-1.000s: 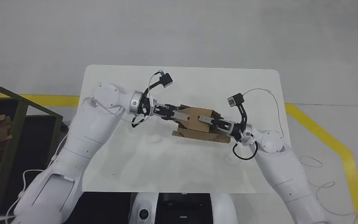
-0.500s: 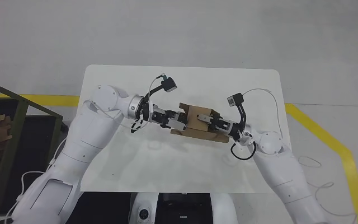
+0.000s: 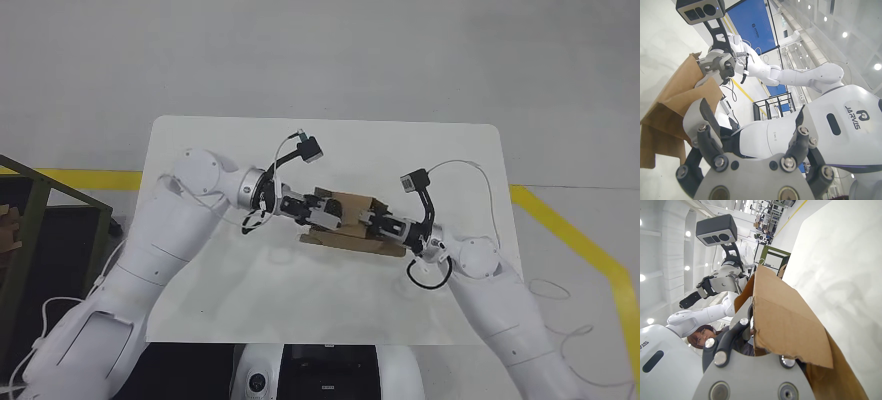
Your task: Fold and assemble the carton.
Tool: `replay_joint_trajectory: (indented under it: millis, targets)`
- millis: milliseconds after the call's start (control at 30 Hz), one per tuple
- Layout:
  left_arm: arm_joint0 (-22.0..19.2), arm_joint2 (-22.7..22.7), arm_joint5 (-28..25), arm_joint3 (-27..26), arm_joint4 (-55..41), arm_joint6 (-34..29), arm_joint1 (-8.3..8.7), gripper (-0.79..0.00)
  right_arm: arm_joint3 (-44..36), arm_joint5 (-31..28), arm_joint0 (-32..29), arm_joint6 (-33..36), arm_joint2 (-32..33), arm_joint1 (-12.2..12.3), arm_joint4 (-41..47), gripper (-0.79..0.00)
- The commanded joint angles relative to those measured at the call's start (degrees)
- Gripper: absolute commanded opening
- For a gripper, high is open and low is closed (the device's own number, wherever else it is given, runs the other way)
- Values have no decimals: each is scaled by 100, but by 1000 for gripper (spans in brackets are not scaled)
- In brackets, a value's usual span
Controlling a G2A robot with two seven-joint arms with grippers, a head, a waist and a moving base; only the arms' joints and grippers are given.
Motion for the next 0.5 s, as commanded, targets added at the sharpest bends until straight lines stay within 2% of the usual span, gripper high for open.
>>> replay_joint_trajectory:
  millis: [0,233,467]
  targets:
    - [-52,76,-1,68,-34,-36,-20,0,3,-6,2,12,-7,1,7,-785]
    - [-154,205,-38,159,-24,-22,-61,0,30,-34,11,5,-32,-1,55,-785]
    - [-126,147,-35,122,-8,89,-48,0,19,-77,-13,3,20,15,101,-785]
